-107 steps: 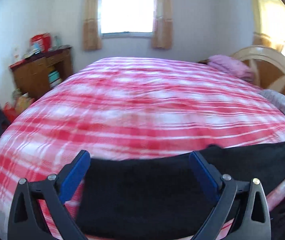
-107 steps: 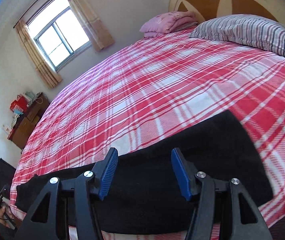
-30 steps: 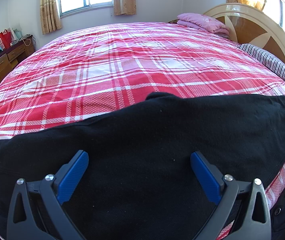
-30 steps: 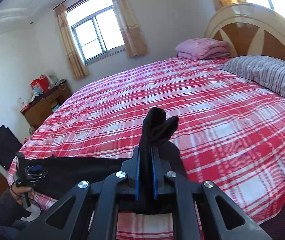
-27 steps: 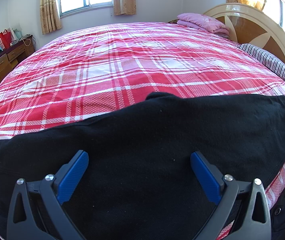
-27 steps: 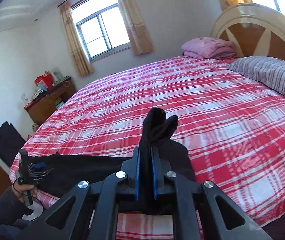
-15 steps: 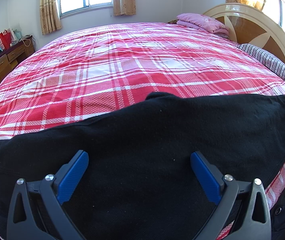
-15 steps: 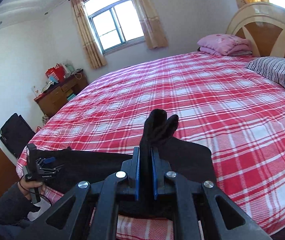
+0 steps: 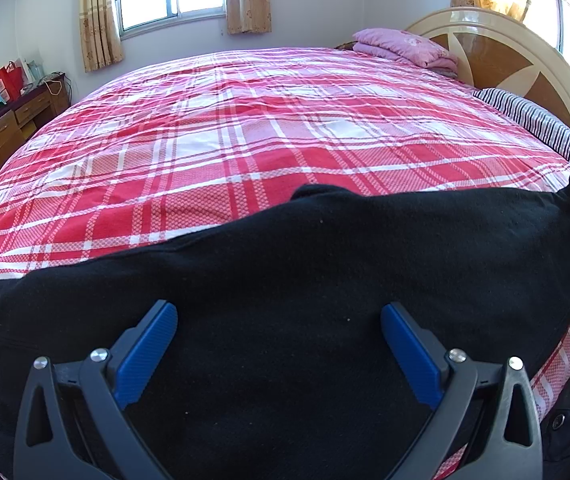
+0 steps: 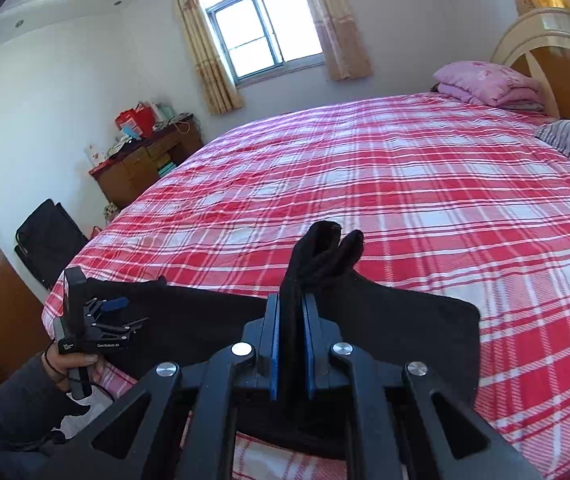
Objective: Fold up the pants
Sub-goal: 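Lift the pants edge with the right tool and fold it over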
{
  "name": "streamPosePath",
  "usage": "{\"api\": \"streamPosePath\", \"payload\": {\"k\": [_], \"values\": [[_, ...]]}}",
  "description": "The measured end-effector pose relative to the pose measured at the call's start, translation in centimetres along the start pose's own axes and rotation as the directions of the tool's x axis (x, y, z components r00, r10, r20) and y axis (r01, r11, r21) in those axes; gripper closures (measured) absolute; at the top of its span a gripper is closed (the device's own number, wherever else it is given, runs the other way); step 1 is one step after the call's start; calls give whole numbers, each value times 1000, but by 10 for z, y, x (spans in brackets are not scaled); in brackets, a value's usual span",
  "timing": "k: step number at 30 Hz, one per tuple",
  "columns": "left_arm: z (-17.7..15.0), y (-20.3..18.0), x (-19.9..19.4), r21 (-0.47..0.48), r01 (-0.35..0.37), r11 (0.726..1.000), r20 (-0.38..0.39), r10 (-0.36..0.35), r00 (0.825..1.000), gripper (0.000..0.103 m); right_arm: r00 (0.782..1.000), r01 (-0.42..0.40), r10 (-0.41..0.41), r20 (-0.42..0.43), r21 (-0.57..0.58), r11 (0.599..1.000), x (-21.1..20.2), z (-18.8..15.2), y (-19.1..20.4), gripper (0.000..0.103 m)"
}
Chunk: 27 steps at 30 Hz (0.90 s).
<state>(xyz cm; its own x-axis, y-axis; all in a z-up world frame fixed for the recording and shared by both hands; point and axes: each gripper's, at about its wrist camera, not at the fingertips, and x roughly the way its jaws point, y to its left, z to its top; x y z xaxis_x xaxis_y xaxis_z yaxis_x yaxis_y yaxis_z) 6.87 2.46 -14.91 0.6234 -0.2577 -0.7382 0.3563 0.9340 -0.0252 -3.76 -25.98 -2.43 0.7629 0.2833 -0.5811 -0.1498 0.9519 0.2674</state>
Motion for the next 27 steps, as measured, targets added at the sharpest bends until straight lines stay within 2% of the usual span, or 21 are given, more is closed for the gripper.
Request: {"api": "streamPosePath", "payload": {"k": [11, 21, 27], "values": [[-1, 0, 1, 1, 1, 1000, 6, -1, 1000, 0, 991, -93, 82, -110, -95, 991, 59, -6, 56, 93], [-1, 0, 0, 2, -1, 1000, 14, 1, 1000, 0, 978, -124, 96, -183, -150, 981, 105, -20, 90, 93], [-2, -2, -1, 2, -12, 1000, 21, 12, 1000, 0, 952, -154, 105, -289, -154, 976, 138, -39, 95, 91]]}}
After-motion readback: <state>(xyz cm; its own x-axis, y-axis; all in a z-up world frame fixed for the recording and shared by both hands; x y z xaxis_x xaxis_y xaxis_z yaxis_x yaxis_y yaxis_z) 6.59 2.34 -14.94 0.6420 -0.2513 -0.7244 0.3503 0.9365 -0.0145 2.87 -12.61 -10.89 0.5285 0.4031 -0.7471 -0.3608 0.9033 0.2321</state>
